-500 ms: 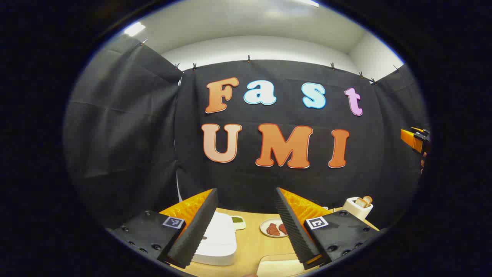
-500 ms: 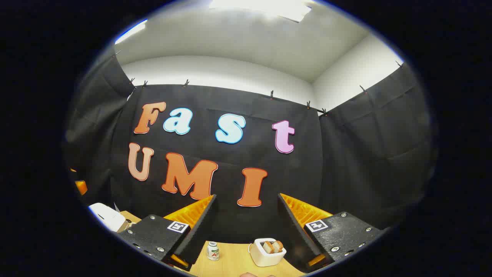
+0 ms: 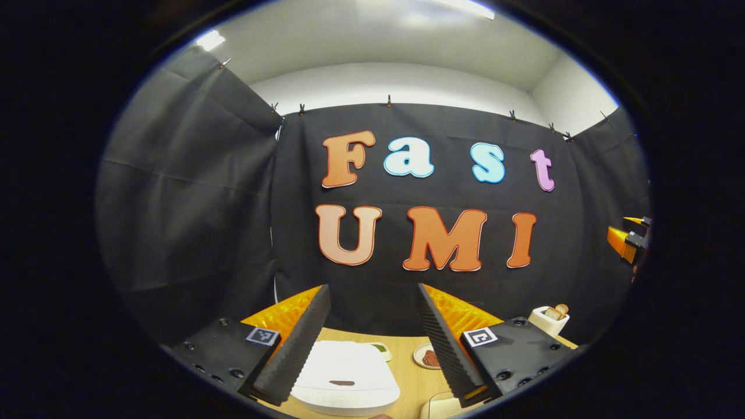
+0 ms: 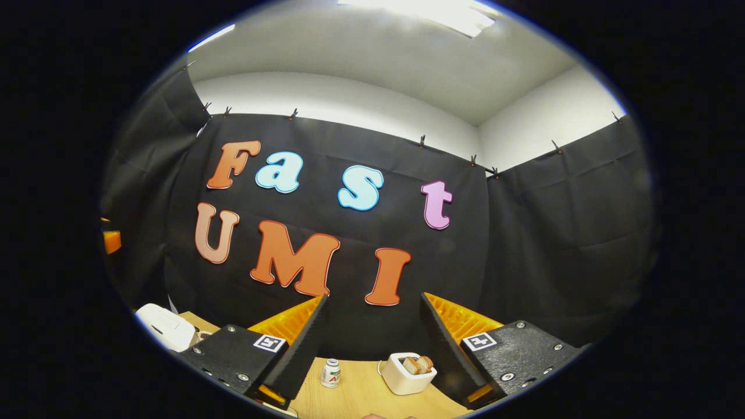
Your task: Close the left gripper, press the button to open the rice cooker; take a wooden spoon from the chopstick holder with the right hand, scoop a spoonful of rice and pour it into the rice cooker, then put the wooden spoon back into the chopstick holder.
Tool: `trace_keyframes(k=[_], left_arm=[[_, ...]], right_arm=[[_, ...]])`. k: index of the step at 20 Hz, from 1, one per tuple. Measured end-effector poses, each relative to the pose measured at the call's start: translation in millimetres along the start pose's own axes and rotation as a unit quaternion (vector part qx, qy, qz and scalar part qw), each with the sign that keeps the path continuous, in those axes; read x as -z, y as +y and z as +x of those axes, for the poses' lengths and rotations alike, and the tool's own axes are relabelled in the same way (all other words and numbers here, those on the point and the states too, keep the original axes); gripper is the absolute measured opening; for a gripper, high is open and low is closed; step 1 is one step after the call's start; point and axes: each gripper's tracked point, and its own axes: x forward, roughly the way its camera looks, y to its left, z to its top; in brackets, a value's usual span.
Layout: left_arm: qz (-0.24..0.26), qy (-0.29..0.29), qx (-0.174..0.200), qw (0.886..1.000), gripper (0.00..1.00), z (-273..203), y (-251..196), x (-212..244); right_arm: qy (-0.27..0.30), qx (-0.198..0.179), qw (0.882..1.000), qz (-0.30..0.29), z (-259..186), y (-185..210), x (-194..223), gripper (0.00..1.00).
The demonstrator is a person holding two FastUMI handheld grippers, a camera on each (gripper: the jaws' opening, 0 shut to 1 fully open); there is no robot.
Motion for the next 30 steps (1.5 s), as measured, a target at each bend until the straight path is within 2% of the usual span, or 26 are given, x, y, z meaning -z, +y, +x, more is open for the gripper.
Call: trace_keyframes(k=[1, 4, 5, 12, 16, 17, 20, 21, 22, 23, 26, 29, 30], left_arm=[[-0.003, 0.0, 0.006, 1.0, 0.99, 0, 1, -4], [0.001, -0.007, 0.01, 1.0, 1.0, -2, 10, -11], [0.003, -0.008, 0.01, 1.0, 1.0, -2, 11, -13], [0.01, -0.013, 0.004, 1.0, 0.99, -16, 4, -20], [0.003, 0.005, -0.025, 1.0, 1.0, -21, 1, -11], [-0.004, 0.01, -0.036, 0.999, 1.0, -23, 2, -10], [-0.017, 0.011, -0.063, 0.998, 1.0, -28, 11, -10], [-0.016, 0.013, -0.075, 0.997, 0.97, -28, 15, -9], [-0.014, 0.019, -0.079, 0.997, 0.79, -27, 16, -7], [-0.012, 0.029, -0.073, 0.997, 0.71, -26, 12, -3], [-0.006, 0.053, -0.083, 0.995, 0.06, -24, 17, 9], [-0.021, 0.074, -0.118, 0.99, 0.05, -2, 40, 28], [-0.037, 0.091, -0.115, 0.989, 0.04, -7, 36, 30]], right_arm=[[0.002, 0.003, 1.0, 0.0, -2, 2, -1, 0.95], [0.007, 0.001, 1.0, -0.003, -7, 9, -1, 0.92], [0.009, -0.002, 1.0, -0.006, -7, 10, -1, 0.97], [0.001, -0.032, 0.999, 0.009, -2, 16, -3, 0.95], [0.01, -0.052, 0.998, 0.016, 1, 0, 12, 0.93], [0.011, -0.057, 0.998, 0.018, 2, -5, 14, 0.95], [0.017, -0.059, 0.998, 0.023, 2, -25, 24, 0.95], [0.017, -0.058, 0.998, 0.021, 1, -31, 27, 0.95], [0.017, -0.056, 0.998, 0.02, 1, -38, 29, 0.95], [0.018, -0.054, 0.998, 0.02, 0, -43, 32, 0.95], [0.026, -0.051, 0.998, 0.024, 0, -56, 41, 0.95], [0.028, -0.048, 0.998, 0.025, 0, -65, 48, 0.95], [0.029, -0.047, 0.998, 0.026, -1, -67, 50, 0.95]])
